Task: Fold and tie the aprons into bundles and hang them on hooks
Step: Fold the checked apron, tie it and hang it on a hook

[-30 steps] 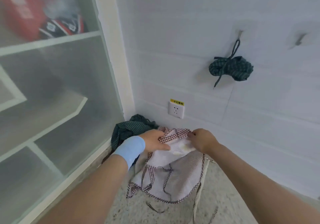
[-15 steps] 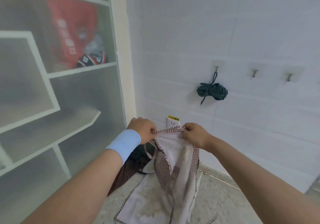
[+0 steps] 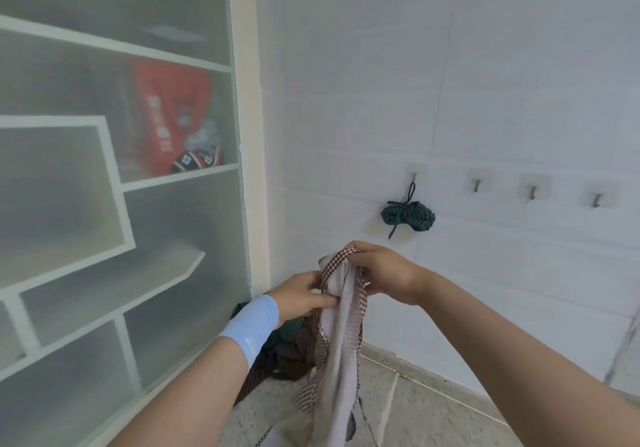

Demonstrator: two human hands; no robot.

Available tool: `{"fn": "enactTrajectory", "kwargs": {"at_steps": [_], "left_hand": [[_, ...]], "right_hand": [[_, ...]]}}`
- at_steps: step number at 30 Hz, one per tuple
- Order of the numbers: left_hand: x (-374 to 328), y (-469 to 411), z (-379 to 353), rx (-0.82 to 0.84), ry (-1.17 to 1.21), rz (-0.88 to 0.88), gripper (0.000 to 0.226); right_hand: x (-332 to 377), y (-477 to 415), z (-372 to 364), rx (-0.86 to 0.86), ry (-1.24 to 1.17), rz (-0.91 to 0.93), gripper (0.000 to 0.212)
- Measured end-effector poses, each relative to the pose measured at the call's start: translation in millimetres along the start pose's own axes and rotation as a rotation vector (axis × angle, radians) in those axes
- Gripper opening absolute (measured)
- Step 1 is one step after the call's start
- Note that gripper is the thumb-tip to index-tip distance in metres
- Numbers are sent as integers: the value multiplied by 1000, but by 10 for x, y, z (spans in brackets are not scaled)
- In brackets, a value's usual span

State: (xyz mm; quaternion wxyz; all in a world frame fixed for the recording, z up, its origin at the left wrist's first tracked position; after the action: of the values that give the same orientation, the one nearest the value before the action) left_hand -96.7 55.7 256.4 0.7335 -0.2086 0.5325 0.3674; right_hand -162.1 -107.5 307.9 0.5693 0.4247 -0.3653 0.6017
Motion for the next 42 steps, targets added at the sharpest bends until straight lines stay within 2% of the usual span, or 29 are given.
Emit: {"fn": "enactTrajectory", "kwargs": {"at_steps": [1, 2, 3, 6, 7, 8, 10, 11, 12, 13, 15, 17, 19, 21, 22, 25, 26, 28, 31, 34, 39, 40, 42], "left_hand": [[-43, 2, 38, -17, -57, -30, 34], [-108, 27, 92, -31, -136, -41, 30], [-167, 38, 172, -45, -228, -36, 31], [-492, 168, 423, -131, -528, -56, 32], [-630, 210, 484, -181, -611, -95, 31], [-789, 268, 531, -222, -659, -138, 29], [-1071, 407, 574, -207, -717, -176, 26], [-1176, 478, 580, -140, -775, -148, 24], [-1262, 566, 587, -37, -832, -83, 23], [-1305, 667, 600, 86, -853, 19, 21], [-1334, 911, 604, 342, -641, 240, 11], [-1379, 1073, 665, 453, -364, 246, 9], [-1373, 1114, 758, 448, -237, 184, 17], [-1250, 1024, 819, 363, -273, 192, 17], [-1154, 958, 831, 320, -361, 221, 12], [-863, 799, 777, 351, -582, 368, 8], [-784, 759, 750, 380, -574, 399, 7], [-640, 619, 755, 338, -570, 380, 6], [-385, 247, 865, 108, -656, 218, 12], [-18, -82, 936, -52, -568, 192, 18], [805, -647, 946, -125, -232, 382, 10], [942, -739, 944, -137, -213, 385, 13], [1209, -958, 980, -183, -324, 325, 19]], "right_hand": [[47, 26, 32, 0, 3, -1, 10], [84, 46, 83, -36, 47, -7, 12], [123, 85, 149, -113, 161, -21, 15], [231, 166, 396, -427, 699, -32, 20], [283, 202, 420, -499, 772, -8, 20], [341, 225, 437, -577, 762, 25, 20], [444, 312, 461, -682, 540, 54, 21], [473, 347, 469, -620, 360, 25, 22], [489, 389, 457, -459, 201, -48, 23], [512, 469, 409, -227, 112, -158, 23], [557, 709, 313, 188, 69, -285, 24], [634, 813, 343, 332, -22, -212, 36], [690, 808, 384, 256, -55, -166, 35], [658, 717, 422, 59, 171, -155, 20], [633, 690, 398, 48, 285, -173, 19], [549, 618, 227, 324, 274, -241, 20], [507, 565, 227, 317, 296, -247, 18], [386, 392, 277, 159, 402, -271, 17], [86, 32, 291, 2, 419, -333, 22], [-268, -424, 197, -106, 409, -340, 30], [-918, -1216, 64, -178, 572, -272, 29], [-1024, -1305, 53, -200, 605, -261, 29], [-1271, -1522, 30, -231, 610, -250, 28]]}}
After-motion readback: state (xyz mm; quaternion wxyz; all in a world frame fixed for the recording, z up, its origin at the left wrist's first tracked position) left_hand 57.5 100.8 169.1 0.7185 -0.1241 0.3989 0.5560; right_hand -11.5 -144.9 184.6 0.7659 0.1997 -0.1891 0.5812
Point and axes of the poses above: each hand's wrist, its own y-axis away from the middle knuckle, its own z-axis out of the back of the hand, x = y × z, the point moved 3 cm from there along -y, towards the middle knuckle, and after that the axes turned 8 degrees about y, right-handed, at the moved point
